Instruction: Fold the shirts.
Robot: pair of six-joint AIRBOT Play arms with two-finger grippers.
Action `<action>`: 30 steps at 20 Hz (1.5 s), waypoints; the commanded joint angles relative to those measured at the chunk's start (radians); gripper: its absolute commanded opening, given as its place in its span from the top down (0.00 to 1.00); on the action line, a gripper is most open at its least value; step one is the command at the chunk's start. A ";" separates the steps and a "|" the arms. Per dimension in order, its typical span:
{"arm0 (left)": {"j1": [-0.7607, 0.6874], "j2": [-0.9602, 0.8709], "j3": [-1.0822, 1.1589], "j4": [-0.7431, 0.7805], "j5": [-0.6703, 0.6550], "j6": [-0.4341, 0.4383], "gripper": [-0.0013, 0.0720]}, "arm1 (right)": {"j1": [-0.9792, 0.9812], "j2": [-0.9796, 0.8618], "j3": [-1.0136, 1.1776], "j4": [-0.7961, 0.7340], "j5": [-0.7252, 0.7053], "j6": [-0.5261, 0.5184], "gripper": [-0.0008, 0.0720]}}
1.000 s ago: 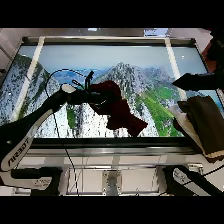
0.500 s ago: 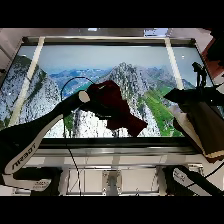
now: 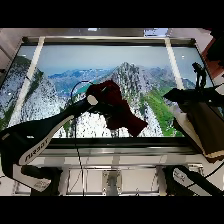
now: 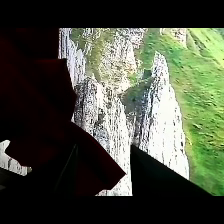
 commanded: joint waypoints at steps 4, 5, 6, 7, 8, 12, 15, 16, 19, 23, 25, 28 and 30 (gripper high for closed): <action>-0.002 -0.008 0.100 -0.072 0.048 0.061 0.96 | 0.018 0.000 -0.022 0.011 0.013 -0.002 0.48; -0.002 -0.007 0.117 -0.073 0.040 0.062 0.96 | 0.039 0.000 -0.056 0.026 0.018 -0.002 0.48; -0.002 -0.007 0.137 -0.074 0.030 0.062 0.96 | 0.066 0.000 -0.098 0.029 0.018 -0.004 0.48; -0.002 -0.005 0.155 -0.074 0.018 0.063 0.96 | 0.097 0.000 -0.151 0.026 -0.004 -0.023 0.48; -0.002 -0.002 0.173 -0.074 0.009 0.071 0.96 | 0.120 0.000 -0.201 0.022 -0.044 -0.033 0.48; 0.018 0.066 0.238 -0.074 0.028 0.125 0.96 | 0.150 0.000 -0.306 0.073 -0.137 -0.032 0.48; 0.061 0.133 0.273 -0.072 0.047 0.131 0.96 | 0.152 0.001 -0.305 0.112 -0.129 -0.034 0.48; 0.071 0.157 0.285 -0.072 0.046 0.146 0.96 | 0.152 0.001 -0.305 0.119 -0.131 -0.034 0.48; 0.085 0.217 0.312 -0.064 0.037 0.173 0.96 | 0.152 0.001 -0.306 0.166 -0.134 -0.033 0.48; 0.108 0.277 0.312 0.016 0.026 0.151 0.96 | 0.192 0.000 -0.316 0.203 -0.155 -0.086 0.48; 0.120 0.279 0.313 0.016 -0.006 0.139 0.96 | 0.268 0.000 -0.354 0.202 -0.253 -0.108 0.45; 0.121 0.279 0.313 0.024 -0.041 0.139 0.96 | 0.388 -0.007 -0.391 0.132 -0.448 -0.102 0.42; 0.121 0.279 0.313 0.023 -0.045 0.139 0.96 | 0.441 -0.047 -0.390 0.096 -0.542 -0.081 0.42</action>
